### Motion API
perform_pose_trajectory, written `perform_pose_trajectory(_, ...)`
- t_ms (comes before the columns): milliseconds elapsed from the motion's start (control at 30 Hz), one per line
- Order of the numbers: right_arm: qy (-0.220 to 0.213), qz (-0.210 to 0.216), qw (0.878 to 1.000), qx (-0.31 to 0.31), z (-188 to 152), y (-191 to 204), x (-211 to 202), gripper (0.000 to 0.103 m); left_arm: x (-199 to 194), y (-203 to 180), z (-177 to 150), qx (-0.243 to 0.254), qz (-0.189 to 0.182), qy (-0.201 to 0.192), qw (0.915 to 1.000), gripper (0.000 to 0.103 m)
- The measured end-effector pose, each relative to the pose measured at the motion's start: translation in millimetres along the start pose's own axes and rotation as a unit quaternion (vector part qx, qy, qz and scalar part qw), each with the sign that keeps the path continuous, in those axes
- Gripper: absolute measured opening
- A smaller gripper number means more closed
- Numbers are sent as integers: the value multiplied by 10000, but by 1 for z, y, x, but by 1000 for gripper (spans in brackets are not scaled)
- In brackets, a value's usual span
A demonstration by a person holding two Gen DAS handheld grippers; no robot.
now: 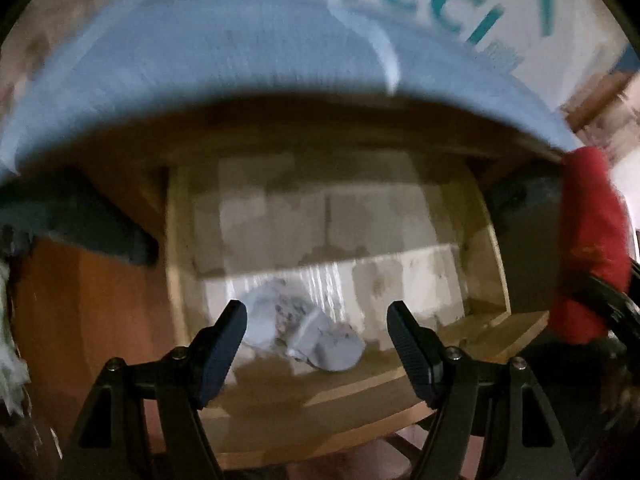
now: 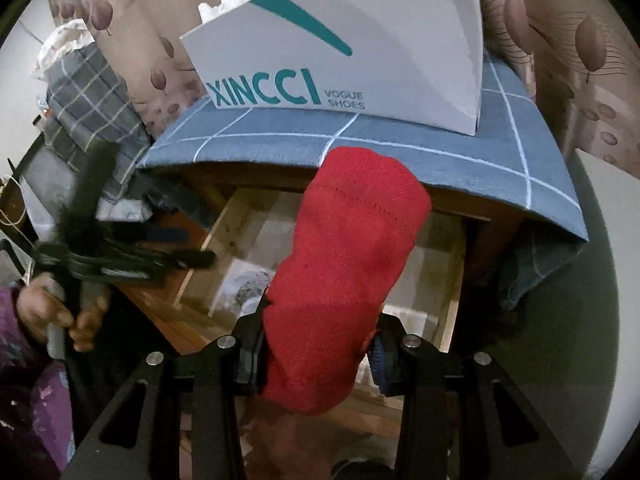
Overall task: Take underwear out of drawer
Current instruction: 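Lift the red sock out with the right gripper while the left gripper lowers toward the pale blue floral sock, then close the left gripper on the pale blue floral-trim sock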
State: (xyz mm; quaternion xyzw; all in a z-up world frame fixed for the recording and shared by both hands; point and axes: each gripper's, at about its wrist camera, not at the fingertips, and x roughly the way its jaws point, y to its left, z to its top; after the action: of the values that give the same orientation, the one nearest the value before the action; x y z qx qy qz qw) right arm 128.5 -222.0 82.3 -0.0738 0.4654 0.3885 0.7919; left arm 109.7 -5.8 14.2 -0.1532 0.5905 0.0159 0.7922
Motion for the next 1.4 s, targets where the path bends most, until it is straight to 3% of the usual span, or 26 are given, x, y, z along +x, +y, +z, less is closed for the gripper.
perform_pose_trajectory(233, -189, 319, 9993, 112, -1, -14, -17, 38, 34, 14, 7, -868, -145, 528, 9947, 75)
perform_pose_trajectory(300, -201, 358, 9991, 135, -1, -15, -20, 38, 49, 26, 7, -1351, -376, 845, 9865, 75)
perform_pose_trajectory(400, -207, 440, 9987, 128, -1, -14, -20, 38, 64, 36, 5, -1793, -434, 1125, 9764, 75)
perform_pose_trajectory(800, -192, 738, 9968, 220, 0, -17, -22, 39, 104, 49, -1, -2283, 159, 1695, 9586, 75)
perform_pose_trajectory(1100, -187, 906, 9953, 275, 0, -17, -22, 39, 126, 57, -5, -2531, 327, 1978, 9464, 75)
perform_pose_trajectory(1233, -193, 1016, 9941, 327, 0, -19, -23, 40, 129, 57, -1, -2581, 341, 1970, 9452, 75)
perform_pose_trajectory(1400, -175, 1070, 9935, 342, 0, -20, -22, 40, 152, 57, -9, -2808, 211, 2491, 9266, 75)
